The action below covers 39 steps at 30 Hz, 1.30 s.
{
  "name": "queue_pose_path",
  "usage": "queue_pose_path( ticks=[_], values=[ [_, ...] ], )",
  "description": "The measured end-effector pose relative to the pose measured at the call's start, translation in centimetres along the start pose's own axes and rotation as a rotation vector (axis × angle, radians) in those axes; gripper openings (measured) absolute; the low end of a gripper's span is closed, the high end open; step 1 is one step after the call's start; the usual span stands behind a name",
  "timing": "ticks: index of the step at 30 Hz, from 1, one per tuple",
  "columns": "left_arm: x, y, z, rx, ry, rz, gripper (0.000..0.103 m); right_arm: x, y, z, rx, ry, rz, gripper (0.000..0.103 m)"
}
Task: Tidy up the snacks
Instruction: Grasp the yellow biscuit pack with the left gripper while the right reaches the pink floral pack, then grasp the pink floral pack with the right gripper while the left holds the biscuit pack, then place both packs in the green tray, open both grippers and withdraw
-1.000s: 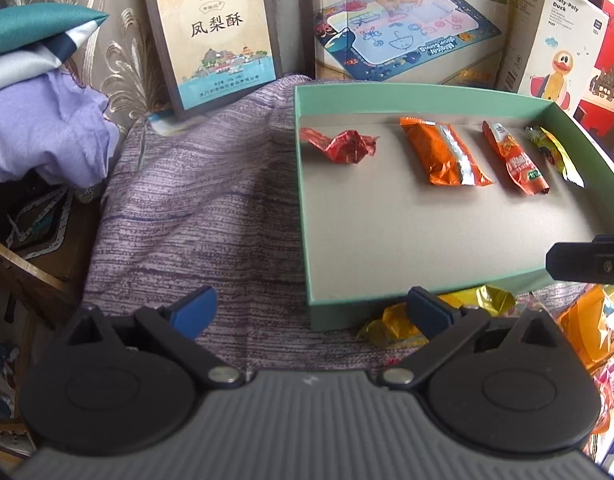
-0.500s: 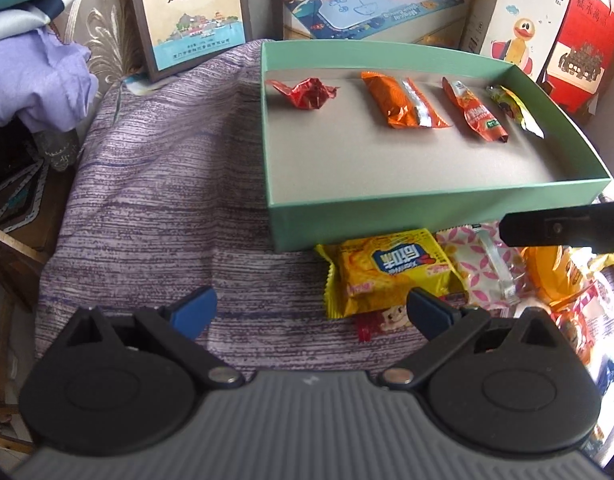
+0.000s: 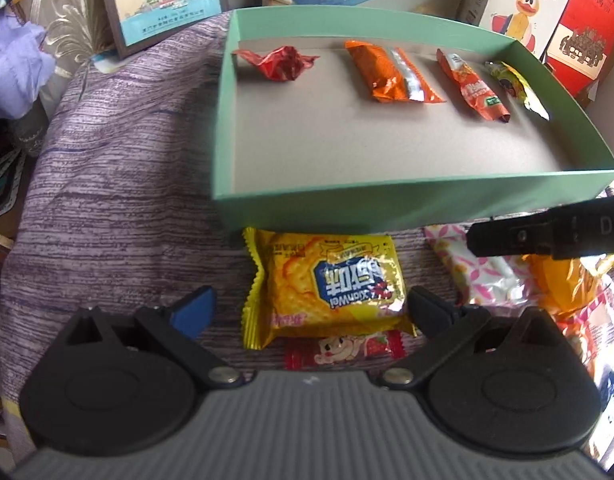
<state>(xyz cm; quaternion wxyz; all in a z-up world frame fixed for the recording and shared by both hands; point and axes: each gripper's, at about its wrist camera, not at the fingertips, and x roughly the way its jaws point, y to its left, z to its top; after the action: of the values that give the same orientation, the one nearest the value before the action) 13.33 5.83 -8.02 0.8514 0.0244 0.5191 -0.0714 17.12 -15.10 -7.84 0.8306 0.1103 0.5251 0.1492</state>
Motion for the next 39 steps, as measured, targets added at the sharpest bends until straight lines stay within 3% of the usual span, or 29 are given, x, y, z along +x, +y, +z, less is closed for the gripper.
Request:
queue_pose_path(
  ticks=[4, 7, 12, 13, 14, 16, 19, 20, 21, 25, 33, 35, 37, 39],
  values=[
    [-0.3, 2.8, -0.7, -0.041, 0.015, 0.019, 0.103, 1.5, 1.4, -0.1, -0.016, 0.02, 0.0, 0.053],
    [-0.6, 4.4, -1.0, -0.073, 0.013, 0.029, 0.103, 2.3, 3.0, -0.7, -0.058, 0.019, -0.028, 0.062],
    [-1.2, 5.3, -0.7, -0.102, -0.014, 0.01, 0.103, 3.2, 5.2, -2.0, -0.141, -0.009, -0.091, 0.065],
    [-1.3, 5.3, -0.5, -0.098, -0.021, 0.008, 0.103, 3.2, 5.5, -2.3, -0.166, -0.02, -0.107, 0.056],
    [-1.3, 5.3, -0.3, -0.093, -0.026, 0.006, 0.103, 3.1, 5.6, -2.4, -0.181, -0.03, -0.109, 0.041],
    [-0.8, 5.0, 0.3, -0.075, -0.018, 0.006, 0.103, 2.8, 5.1, -2.4, -0.158, -0.031, -0.092, 0.033],
    [0.4, 4.4, 0.9, -0.044, 0.008, 0.01, 0.103, 2.4, 4.1, -2.4, -0.135, -0.021, -0.068, 0.031],
    [0.6, 4.2, 0.9, -0.037, 0.01, 0.013, 0.1, 2.4, 3.8, -2.4, -0.128, -0.01, -0.049, 0.031],
    [0.7, 4.0, 0.9, -0.026, 0.008, 0.013, 0.089, 2.2, 3.6, -2.5, -0.117, 0.009, -0.027, 0.031],
    [-0.3, 3.4, 0.1, 0.0, -0.02, 0.013, 0.071, 1.8, 3.9, -2.7, -0.117, -0.009, -0.045, 0.037],
    [-2.9, 5.9, -1.5, -0.084, -0.057, -0.028, 0.071, 3.2, 6.8, -3.9, -0.182, -0.039, -0.1, 0.064],
    [-3.2, 6.5, -1.9, -0.096, -0.06, -0.032, 0.071, 3.6, 7.9, -4.6, -0.244, -0.07, -0.152, 0.062],
    [-3.5, 6.9, -2.2, -0.111, -0.064, -0.041, 0.072, 3.9, 8.8, -5.3, -0.316, -0.092, -0.197, 0.05],
    [-3.7, 7.2, -2.5, -0.124, -0.069, -0.049, 0.072, 3.6, 8.7, -5.3, -0.309, -0.089, -0.186, 0.05]
  ],
)
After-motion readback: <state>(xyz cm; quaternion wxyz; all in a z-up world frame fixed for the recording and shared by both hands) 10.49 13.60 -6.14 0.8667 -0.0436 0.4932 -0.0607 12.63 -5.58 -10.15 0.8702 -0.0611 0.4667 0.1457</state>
